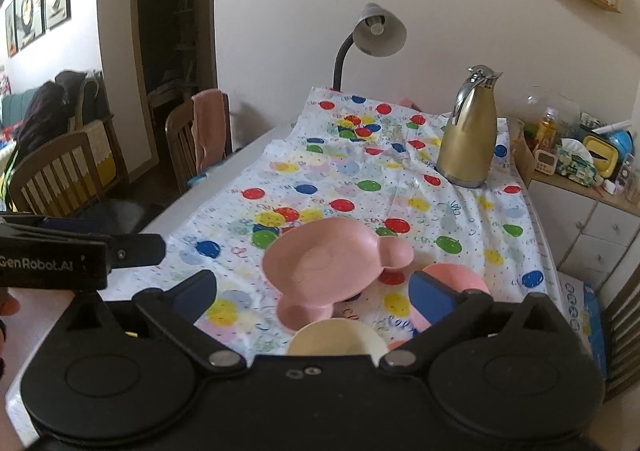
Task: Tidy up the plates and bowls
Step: 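Move the left tool toward the pink mouse-shaped plate, then close the left gripper on the pink mouse-shaped plate's rim, then lift the pink plate with the left gripper and carry it over the white plates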
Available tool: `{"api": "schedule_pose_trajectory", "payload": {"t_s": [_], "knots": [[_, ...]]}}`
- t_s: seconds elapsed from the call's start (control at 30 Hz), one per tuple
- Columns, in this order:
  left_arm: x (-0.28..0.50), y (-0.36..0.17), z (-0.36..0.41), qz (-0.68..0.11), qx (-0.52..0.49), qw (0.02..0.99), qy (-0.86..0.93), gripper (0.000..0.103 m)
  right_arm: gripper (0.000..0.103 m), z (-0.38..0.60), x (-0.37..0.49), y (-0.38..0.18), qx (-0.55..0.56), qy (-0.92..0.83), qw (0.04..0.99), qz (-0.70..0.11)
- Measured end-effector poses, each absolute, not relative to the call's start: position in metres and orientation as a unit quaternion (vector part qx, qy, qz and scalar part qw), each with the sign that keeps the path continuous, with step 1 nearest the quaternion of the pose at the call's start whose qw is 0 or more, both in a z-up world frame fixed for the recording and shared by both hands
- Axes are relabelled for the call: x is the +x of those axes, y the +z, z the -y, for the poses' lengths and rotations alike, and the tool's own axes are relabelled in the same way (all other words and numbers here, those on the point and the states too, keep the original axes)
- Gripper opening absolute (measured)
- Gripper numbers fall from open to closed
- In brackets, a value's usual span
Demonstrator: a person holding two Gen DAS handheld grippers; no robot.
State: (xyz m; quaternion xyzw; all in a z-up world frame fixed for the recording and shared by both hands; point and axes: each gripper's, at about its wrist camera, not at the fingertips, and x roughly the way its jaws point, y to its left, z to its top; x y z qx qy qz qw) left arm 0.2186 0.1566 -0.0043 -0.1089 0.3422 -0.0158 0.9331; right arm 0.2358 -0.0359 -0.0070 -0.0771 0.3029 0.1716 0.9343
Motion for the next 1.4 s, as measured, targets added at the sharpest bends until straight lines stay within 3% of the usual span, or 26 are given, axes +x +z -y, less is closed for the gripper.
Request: {"api": "schedule_pose_trajectory", "payload": {"t_s": [0.8,1.03,1.27,1.3,1.4], "knots": [[0.328,-0.101,-0.12,-0.456,-0.122,0.879,0.074,0.086,0.099,0.065,0.458,-0.079,-0.165,0.22,0.882,-0.383],[0.355,-0.128,-0.118,-0.481,-0.136,0.862,0.081,0.086,0.088,0.045,0.501,-0.11,-0.189,0.235,0.866,-0.4],[0.374,-0.147,-0.123,-0.493,-0.155,0.852,0.086,0.085,0.067,0.034,0.531,-0.138,-0.193,0.252,0.844,-0.432],[0.375,-0.149,-0.124,-0.493,-0.158,0.851,0.085,0.084,0.065,0.032,0.533,-0.141,-0.193,0.257,0.841,-0.436],[0.381,-0.156,-0.125,-0.501,-0.169,0.845,0.08,0.066,0.056,0.028,0.538,-0.15,-0.211,0.266,0.83,-0.442]]}}
